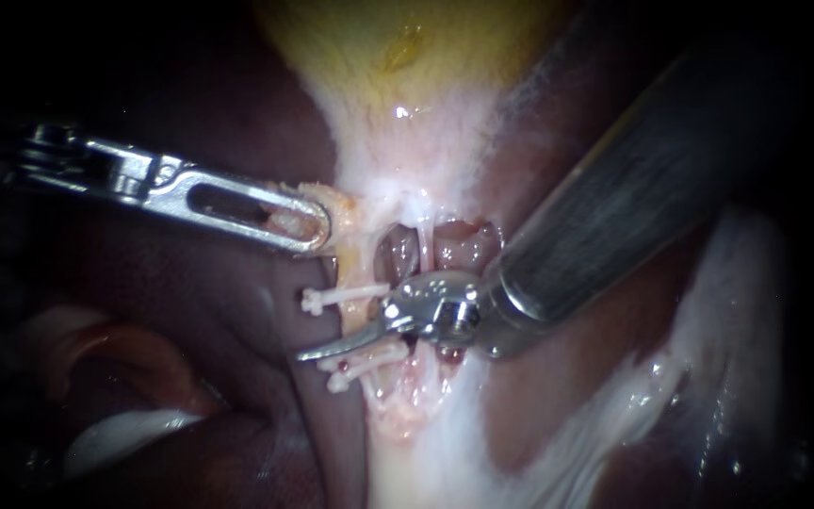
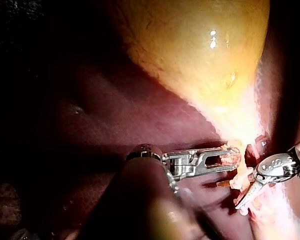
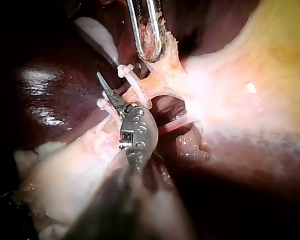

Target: Go to the cutting position left tube

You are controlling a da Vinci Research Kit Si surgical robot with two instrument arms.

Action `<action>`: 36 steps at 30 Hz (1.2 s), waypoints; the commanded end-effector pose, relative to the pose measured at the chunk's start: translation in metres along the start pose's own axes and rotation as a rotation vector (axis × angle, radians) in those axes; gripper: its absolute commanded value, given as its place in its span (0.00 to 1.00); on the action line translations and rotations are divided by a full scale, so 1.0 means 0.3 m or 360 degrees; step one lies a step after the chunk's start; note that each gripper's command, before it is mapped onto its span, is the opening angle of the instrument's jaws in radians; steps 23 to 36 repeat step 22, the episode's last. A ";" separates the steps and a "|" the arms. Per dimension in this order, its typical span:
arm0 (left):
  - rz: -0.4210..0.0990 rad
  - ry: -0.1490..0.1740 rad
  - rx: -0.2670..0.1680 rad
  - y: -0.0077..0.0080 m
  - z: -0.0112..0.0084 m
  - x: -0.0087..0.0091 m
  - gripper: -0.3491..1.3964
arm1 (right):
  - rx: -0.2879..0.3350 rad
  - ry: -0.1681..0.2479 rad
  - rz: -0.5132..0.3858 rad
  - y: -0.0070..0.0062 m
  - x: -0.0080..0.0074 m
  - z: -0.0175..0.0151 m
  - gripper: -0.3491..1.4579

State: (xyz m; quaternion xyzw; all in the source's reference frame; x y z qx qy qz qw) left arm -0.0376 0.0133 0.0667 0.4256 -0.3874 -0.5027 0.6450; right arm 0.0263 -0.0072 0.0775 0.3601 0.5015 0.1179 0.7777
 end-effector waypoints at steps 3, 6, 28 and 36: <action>0.0000 -0.0001 -0.0001 0.0001 0.0001 0.0000 0.00 | 0.0010 0.0011 0.0003 0.0005 0.0005 0.001 0.91; 0.0000 -0.0001 -0.0001 0.0001 0.0002 0.0000 0.00 | 0.0010 0.0015 0.0002 0.0007 0.0008 0.002 0.91; 0.0000 0.0000 -0.0001 0.0002 -0.0001 0.0001 0.00 | 0.0012 0.0014 0.0000 0.0005 0.0006 0.003 0.91; 0.0000 0.0000 -0.0001 0.0002 -0.0001 0.0001 0.00 | 0.0012 0.0014 0.0000 0.0005 0.0006 0.003 0.91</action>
